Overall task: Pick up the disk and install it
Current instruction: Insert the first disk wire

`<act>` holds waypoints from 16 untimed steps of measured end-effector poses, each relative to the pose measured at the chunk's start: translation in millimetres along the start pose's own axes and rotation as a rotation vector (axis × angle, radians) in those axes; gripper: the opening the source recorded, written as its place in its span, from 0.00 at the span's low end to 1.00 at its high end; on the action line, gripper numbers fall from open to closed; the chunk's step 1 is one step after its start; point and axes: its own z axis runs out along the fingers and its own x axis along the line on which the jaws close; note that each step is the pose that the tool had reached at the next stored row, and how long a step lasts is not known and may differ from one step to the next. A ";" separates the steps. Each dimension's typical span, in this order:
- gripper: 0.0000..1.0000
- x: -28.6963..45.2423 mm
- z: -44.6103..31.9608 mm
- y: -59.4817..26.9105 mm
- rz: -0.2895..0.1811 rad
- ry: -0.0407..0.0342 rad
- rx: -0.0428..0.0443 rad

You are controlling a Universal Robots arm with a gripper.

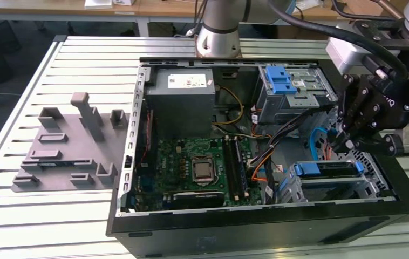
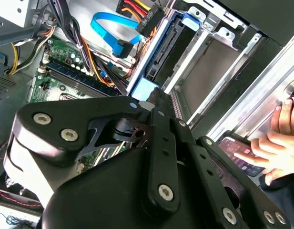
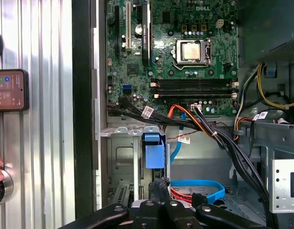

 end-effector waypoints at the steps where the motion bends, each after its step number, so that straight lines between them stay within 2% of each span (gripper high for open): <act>1: 0.11 0.0 0.1 -0.2 0.000 -0.0001 0.0000; 16: 0.11 -1.2 0.8 -3.6 0.000 -0.0001 0.0000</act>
